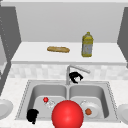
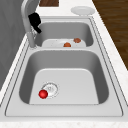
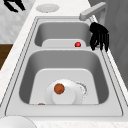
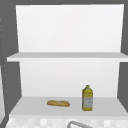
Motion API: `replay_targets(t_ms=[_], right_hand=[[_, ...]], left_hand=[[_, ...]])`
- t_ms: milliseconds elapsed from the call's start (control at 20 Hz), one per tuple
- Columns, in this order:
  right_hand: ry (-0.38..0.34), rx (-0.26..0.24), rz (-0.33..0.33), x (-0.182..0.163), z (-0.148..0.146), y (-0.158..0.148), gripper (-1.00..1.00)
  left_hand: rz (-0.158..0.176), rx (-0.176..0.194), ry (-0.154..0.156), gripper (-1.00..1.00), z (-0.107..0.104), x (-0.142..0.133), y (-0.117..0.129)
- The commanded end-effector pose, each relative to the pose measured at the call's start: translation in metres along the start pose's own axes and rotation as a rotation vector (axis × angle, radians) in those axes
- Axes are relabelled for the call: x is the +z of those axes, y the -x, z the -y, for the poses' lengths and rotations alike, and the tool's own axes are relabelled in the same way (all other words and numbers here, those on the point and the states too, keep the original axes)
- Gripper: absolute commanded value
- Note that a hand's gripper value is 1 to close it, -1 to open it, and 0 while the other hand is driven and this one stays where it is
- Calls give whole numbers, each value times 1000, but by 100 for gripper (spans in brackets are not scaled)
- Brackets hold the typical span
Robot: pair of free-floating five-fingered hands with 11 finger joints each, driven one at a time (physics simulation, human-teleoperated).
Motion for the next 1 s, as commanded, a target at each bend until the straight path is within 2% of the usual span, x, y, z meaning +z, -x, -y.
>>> replay_targets(t_ms=[0,500,700,950], right_hand=[[-18,72,59,5,15,-8,-100],[-159,352,71,2,23,-9,-100],[-184,413,56,-4,30,-3,-100],[-225,492,103,-8,42,-6,-100]], left_hand=[[0,0,0,0,0,0,0],[0,0,0,0,0,0,0],[0,0,0,0,0,0,0],[0,0,0,0,0,0,0]])
